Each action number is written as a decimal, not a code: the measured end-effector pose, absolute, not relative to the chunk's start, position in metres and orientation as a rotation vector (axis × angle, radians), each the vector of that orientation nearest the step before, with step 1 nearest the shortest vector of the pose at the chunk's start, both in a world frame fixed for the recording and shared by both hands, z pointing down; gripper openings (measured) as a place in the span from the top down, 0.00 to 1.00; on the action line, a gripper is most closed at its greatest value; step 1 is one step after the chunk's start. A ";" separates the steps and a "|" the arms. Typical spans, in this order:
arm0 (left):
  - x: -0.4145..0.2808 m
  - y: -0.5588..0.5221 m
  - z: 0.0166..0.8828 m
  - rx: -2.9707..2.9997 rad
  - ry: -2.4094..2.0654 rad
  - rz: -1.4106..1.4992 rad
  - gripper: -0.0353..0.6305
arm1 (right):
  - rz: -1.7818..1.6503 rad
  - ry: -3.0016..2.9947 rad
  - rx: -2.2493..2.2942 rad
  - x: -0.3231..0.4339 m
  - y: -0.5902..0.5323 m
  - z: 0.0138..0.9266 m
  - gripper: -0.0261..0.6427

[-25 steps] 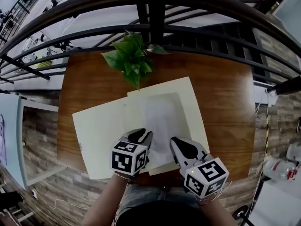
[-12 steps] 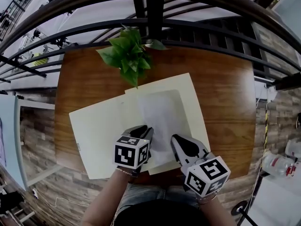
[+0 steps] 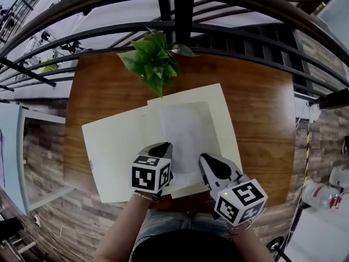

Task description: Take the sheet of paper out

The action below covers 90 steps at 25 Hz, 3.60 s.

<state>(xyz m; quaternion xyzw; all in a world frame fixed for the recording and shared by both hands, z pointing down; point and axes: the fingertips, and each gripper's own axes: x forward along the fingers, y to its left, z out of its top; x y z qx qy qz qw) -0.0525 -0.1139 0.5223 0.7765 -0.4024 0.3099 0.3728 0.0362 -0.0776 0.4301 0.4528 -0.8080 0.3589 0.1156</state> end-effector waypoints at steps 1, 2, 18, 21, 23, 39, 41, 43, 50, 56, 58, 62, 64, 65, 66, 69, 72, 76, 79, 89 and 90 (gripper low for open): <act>-0.055 -0.113 0.520 1.990 -1.043 0.784 0.91 | 1.046 -2.373 1.321 0.035 -0.077 0.429 0.92; -0.057 -0.112 0.517 1.990 -1.055 0.773 0.91 | 1.039 -2.380 1.315 0.035 -0.076 0.427 0.92; -0.126 -0.099 0.489 1.898 -1.314 0.637 0.91 | 0.901 -2.508 1.122 -0.007 -0.075 0.405 0.92; -0.145 -0.096 0.486 1.865 -1.368 0.607 0.91 | 0.882 -2.520 1.094 -0.013 -0.075 0.402 0.92; -0.157 -0.093 0.485 1.842 -1.402 0.587 0.91 | 0.871 -2.527 1.073 -0.018 -0.075 0.402 0.92; -0.234 -0.053 0.476 1.656 -1.616 0.441 0.91 | 0.797 -2.582 0.867 -0.060 -0.065 0.393 0.92; -0.239 -0.046 0.474 1.631 -1.642 0.420 0.91 | 0.787 -2.590 0.838 -0.064 -0.063 0.392 0.92; -0.246 -0.039 0.472 1.607 -1.668 0.400 0.91 | 0.775 -2.601 0.807 -0.069 -0.061 0.390 0.92; -0.260 -0.018 0.447 1.574 -1.753 0.325 0.91 | 0.749 -2.637 0.762 -0.075 -0.058 0.380 0.92; -0.260 -0.010 0.423 1.586 -1.792 0.253 0.91 | 0.752 -2.662 0.755 -0.071 -0.058 0.373 0.92; -0.257 -0.010 0.415 1.605 -1.788 0.207 0.91 | 0.770 -2.671 0.760 -0.070 -0.059 0.371 0.92; -0.251 -0.010 0.393 1.647 -1.796 0.127 0.91 | 0.775 -2.692 0.772 -0.068 -0.059 0.363 0.92; -0.247 -0.010 0.380 1.680 -1.804 0.118 0.91 | 0.777 -2.706 0.778 -0.067 -0.059 0.357 0.92; -0.246 -0.011 0.374 1.696 -1.807 0.116 0.91 | 0.782 -2.713 0.781 -0.067 -0.059 0.355 0.92; -0.245 -0.011 0.368 1.710 -1.811 0.113 0.91 | 0.787 -2.719 0.785 -0.067 -0.060 0.353 0.92; -0.241 -0.012 0.353 1.748 -1.823 0.101 0.91 | 0.785 -2.735 0.794 -0.067 -0.059 0.347 0.92; -0.235 -0.012 0.337 1.793 -1.829 0.072 0.91 | 0.774 -2.752 0.806 -0.065 -0.058 0.340 0.92; -0.225 -0.015 0.318 1.864 -1.824 0.024 0.91 | 0.764 -2.756 0.835 -0.060 -0.059 0.332 0.92; -0.216 -0.018 0.306 1.919 -1.807 -0.016 0.91 | 0.746 -2.762 0.848 -0.056 -0.058 0.326 0.92; -0.194 -0.018 0.268 2.037 -1.775 -0.113 0.91 | 0.643 -2.841 0.881 -0.043 -0.053 0.288 0.92; -0.192 -0.018 0.265 2.044 -1.769 -0.123 0.91 | 0.628 -2.842 0.887 -0.043 -0.054 0.287 0.92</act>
